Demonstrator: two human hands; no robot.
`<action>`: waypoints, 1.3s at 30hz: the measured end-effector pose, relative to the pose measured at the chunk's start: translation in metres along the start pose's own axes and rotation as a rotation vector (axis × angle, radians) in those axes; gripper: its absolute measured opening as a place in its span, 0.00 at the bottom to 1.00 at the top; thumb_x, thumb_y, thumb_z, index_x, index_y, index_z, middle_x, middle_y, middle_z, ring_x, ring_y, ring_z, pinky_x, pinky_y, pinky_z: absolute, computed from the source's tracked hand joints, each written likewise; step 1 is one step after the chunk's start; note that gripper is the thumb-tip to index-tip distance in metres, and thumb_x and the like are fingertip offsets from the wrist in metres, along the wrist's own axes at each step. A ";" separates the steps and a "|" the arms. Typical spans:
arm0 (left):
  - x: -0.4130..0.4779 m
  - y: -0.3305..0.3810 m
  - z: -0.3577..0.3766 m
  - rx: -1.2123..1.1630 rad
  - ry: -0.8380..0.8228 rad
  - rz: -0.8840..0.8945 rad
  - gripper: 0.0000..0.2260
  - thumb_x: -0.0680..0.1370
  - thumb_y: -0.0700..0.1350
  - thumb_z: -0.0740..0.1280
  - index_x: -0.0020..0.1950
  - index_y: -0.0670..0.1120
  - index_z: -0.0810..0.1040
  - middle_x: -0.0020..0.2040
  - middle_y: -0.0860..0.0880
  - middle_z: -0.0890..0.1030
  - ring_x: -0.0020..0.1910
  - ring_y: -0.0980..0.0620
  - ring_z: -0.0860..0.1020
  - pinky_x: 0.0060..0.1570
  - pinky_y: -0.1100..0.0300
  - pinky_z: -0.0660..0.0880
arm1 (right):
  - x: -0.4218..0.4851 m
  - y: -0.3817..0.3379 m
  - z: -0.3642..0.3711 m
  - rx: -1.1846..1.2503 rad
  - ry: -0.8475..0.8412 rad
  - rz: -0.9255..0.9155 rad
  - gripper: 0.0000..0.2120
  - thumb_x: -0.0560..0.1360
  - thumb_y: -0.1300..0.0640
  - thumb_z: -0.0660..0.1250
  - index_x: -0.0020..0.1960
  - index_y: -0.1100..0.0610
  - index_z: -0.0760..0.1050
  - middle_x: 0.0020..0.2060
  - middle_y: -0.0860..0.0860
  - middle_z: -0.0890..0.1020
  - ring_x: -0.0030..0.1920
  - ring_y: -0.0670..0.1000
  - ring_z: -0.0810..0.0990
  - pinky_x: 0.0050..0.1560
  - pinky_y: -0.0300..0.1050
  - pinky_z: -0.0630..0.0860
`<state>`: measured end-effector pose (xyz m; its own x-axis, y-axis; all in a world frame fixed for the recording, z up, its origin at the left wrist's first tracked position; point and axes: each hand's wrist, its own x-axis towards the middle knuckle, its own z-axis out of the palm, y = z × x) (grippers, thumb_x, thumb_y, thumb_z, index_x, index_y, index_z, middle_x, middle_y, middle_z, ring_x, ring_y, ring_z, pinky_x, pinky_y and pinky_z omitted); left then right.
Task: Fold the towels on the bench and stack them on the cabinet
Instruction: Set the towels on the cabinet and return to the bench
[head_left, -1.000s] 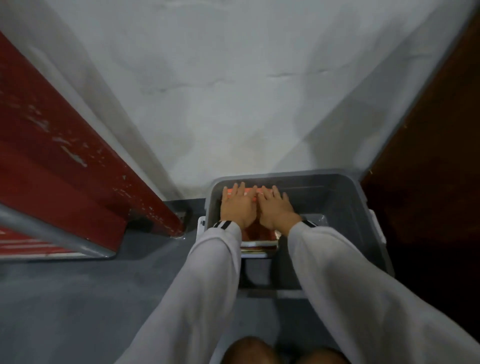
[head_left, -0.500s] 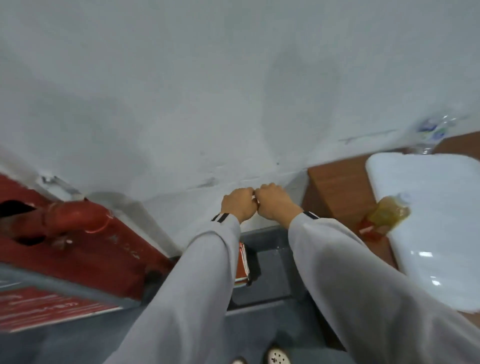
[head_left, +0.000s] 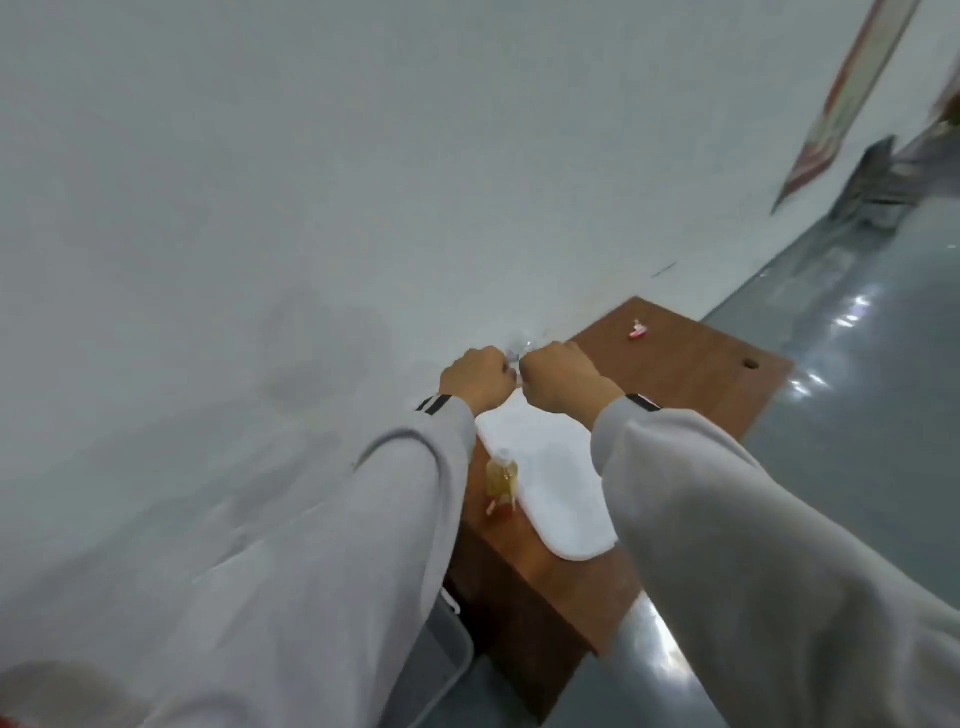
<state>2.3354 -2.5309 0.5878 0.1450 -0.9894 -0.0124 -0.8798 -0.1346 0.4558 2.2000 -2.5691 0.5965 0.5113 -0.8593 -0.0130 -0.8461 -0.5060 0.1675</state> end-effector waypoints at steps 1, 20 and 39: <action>-0.001 0.026 0.002 0.004 -0.016 0.059 0.09 0.79 0.49 0.61 0.43 0.47 0.76 0.43 0.47 0.79 0.45 0.41 0.78 0.42 0.55 0.72 | -0.019 0.023 -0.005 0.015 0.007 0.049 0.11 0.76 0.59 0.61 0.54 0.52 0.79 0.50 0.52 0.83 0.56 0.58 0.79 0.53 0.50 0.66; -0.186 0.511 0.152 0.110 -0.263 1.008 0.10 0.78 0.46 0.61 0.38 0.45 0.73 0.47 0.42 0.81 0.49 0.37 0.80 0.44 0.54 0.71 | -0.489 0.329 -0.030 -0.055 -0.082 0.971 0.11 0.77 0.58 0.62 0.56 0.55 0.79 0.56 0.56 0.82 0.59 0.61 0.79 0.60 0.50 0.69; -0.693 0.899 0.318 0.032 -0.469 1.758 0.07 0.76 0.42 0.63 0.41 0.43 0.78 0.49 0.40 0.82 0.48 0.38 0.79 0.47 0.53 0.74 | -1.086 0.415 -0.025 0.100 -0.225 1.720 0.15 0.79 0.55 0.63 0.64 0.53 0.77 0.62 0.57 0.79 0.60 0.62 0.79 0.55 0.50 0.75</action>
<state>1.3000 -1.9837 0.7227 -0.9770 0.1032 0.1864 0.1403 0.9701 0.1980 1.2976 -1.8436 0.7049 -0.9307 -0.3649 -0.0271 -0.3659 0.9272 0.0798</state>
